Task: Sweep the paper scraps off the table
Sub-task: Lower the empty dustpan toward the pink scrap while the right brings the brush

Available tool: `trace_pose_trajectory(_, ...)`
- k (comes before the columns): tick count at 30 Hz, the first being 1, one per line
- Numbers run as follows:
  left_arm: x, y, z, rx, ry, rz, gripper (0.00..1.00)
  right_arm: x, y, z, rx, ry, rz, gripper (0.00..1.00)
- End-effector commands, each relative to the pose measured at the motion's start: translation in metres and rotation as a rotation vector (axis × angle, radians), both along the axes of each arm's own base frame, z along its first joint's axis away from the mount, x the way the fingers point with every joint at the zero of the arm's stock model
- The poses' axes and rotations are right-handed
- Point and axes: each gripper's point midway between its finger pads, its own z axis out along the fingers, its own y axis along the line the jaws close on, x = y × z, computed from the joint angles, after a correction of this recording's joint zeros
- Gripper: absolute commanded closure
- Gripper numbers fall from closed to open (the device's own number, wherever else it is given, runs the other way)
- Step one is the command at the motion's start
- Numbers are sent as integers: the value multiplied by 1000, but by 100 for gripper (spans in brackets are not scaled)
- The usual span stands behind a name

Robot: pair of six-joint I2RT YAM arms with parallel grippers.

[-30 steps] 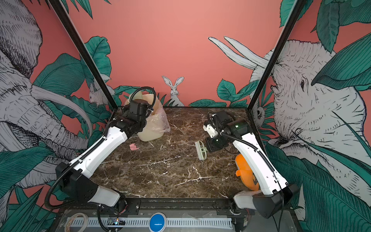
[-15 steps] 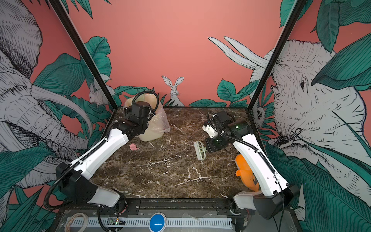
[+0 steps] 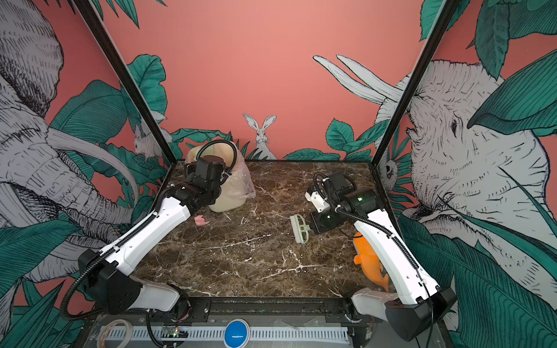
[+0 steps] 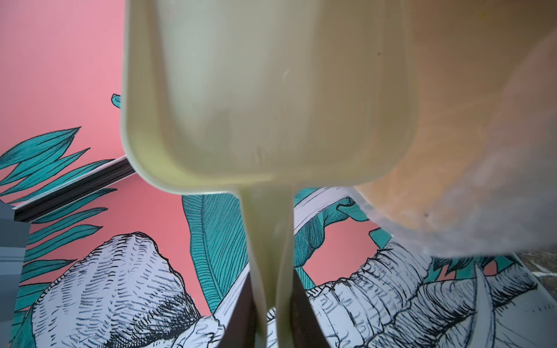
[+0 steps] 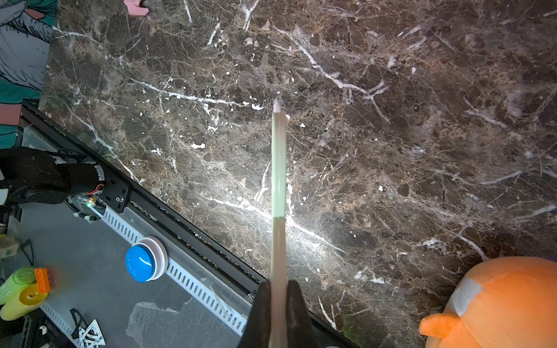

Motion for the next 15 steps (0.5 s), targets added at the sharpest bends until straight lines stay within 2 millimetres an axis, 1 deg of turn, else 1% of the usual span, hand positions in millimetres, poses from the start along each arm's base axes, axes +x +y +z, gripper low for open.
trace_pose_trajectory(1, -9, 6, 34, -80, -119, 32, 92, -1, 3, 2, 35, -11, 7, 100)
trace_pose_trajectory(5, -12, 6, 57, -194, -212, 44, 92, 0, 8, -3, 54, 3, 5, 100)
trace_pose_trajectory(9, -25, 5, 76, -401, -271, 35, 92, 3, 14, -8, 83, 19, -4, 100)
trace_pose_trajectory(11, -34, 0, 78, -492, -277, 23, 92, 3, 19, -10, 109, 30, -6, 100)
trace_pose_trajectory(14, -52, -13, 73, -653, -268, -14, 91, 4, 32, -10, 136, 22, 1, 100)
trace_pose_trajectory(15, -59, -16, 69, -712, -257, -23, 91, 1, 35, -20, 128, 44, 4, 100)
